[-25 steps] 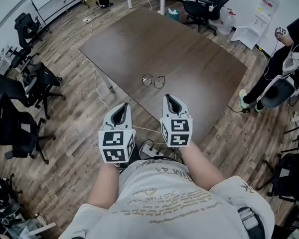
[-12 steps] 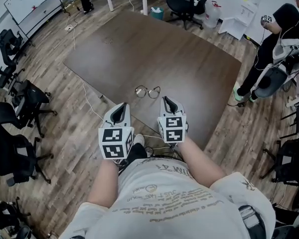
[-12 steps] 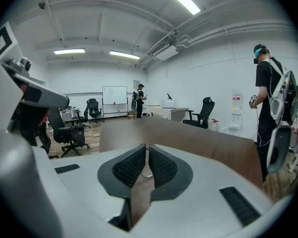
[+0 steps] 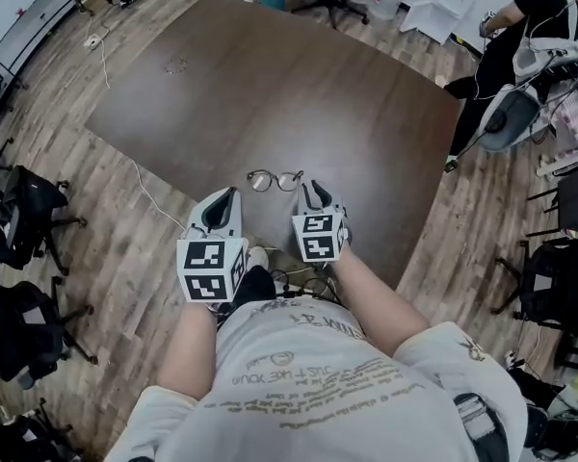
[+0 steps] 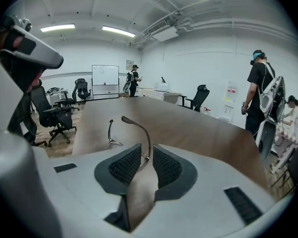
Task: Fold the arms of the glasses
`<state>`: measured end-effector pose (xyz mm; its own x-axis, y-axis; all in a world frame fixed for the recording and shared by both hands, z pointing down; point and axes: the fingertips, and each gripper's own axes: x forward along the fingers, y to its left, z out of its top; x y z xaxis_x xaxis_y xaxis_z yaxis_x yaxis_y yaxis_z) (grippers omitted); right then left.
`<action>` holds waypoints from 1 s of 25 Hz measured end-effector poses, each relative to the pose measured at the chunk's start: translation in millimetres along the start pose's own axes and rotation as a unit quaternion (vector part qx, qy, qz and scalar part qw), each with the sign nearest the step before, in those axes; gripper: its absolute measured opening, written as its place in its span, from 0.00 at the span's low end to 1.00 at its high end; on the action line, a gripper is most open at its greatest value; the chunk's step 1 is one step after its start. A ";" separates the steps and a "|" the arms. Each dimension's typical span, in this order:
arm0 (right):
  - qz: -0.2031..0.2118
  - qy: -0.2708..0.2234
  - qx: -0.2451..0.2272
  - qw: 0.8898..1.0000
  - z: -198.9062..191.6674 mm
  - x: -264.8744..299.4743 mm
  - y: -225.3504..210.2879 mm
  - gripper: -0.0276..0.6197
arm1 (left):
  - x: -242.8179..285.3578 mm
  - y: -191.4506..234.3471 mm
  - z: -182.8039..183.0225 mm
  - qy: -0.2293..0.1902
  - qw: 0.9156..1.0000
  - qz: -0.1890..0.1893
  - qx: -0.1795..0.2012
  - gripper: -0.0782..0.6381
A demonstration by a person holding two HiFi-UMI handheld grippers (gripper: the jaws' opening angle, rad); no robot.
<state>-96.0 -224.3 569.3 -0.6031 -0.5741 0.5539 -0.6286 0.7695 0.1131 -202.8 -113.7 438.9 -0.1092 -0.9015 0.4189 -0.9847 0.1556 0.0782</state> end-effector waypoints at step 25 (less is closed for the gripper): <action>-0.053 0.023 -0.149 0.987 -16.7 58.2 -1.7 0.10 | 14.9 54.7 -28.5 0.029 0.998 0.013 -0.047 0.13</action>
<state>-121.8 -254.3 615.1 -0.5148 -0.6471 0.5624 -0.5094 0.7585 0.4064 -254.5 -107.1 475.2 -0.1243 -0.8721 0.4732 -0.9644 0.2184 0.1491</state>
